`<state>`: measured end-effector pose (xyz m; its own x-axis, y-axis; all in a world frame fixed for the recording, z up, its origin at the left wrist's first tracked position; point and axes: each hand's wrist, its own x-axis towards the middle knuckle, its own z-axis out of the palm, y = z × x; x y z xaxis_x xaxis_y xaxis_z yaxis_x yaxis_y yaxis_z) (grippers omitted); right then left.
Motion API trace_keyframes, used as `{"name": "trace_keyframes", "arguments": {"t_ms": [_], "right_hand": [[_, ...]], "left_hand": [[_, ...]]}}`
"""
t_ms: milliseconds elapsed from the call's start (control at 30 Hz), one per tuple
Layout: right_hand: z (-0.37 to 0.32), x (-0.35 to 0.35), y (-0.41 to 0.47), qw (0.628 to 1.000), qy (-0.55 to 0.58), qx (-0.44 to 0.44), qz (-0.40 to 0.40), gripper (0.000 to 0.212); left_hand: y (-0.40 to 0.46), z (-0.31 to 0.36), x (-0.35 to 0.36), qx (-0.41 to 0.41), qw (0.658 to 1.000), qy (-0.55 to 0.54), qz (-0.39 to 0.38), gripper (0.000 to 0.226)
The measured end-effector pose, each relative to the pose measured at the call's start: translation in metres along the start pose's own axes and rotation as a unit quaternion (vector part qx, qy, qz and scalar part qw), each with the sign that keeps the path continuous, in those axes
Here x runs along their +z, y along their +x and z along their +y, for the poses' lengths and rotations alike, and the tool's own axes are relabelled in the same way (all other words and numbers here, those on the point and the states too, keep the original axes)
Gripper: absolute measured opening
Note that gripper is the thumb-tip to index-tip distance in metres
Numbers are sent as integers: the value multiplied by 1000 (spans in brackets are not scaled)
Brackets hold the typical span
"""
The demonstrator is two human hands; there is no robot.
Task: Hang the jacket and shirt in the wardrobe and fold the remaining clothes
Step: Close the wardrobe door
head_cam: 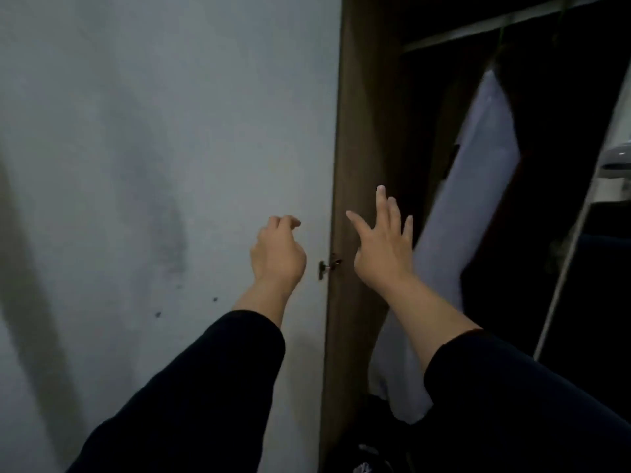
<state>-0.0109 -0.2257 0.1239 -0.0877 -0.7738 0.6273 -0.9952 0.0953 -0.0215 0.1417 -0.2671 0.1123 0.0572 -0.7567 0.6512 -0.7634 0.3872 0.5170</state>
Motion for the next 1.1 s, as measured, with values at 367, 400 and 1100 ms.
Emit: {"name": "trace_keyframes", "arguments": {"t_ms": [367, 400, 1100], "right_hand": [[-211, 28, -2, 967, 177, -149, -107, 77], [-225, 31, -3, 964, 190, -151, -113, 77], [-229, 24, -88, 930, 303, -111, -179, 111]], "left_hand": [[-1, -143, -135, -133, 968, 97, 189, 41], [5, -152, -139, -150, 973, 49, 171, 45], [-61, -120, -144, -161, 967, -56, 187, 25]]}}
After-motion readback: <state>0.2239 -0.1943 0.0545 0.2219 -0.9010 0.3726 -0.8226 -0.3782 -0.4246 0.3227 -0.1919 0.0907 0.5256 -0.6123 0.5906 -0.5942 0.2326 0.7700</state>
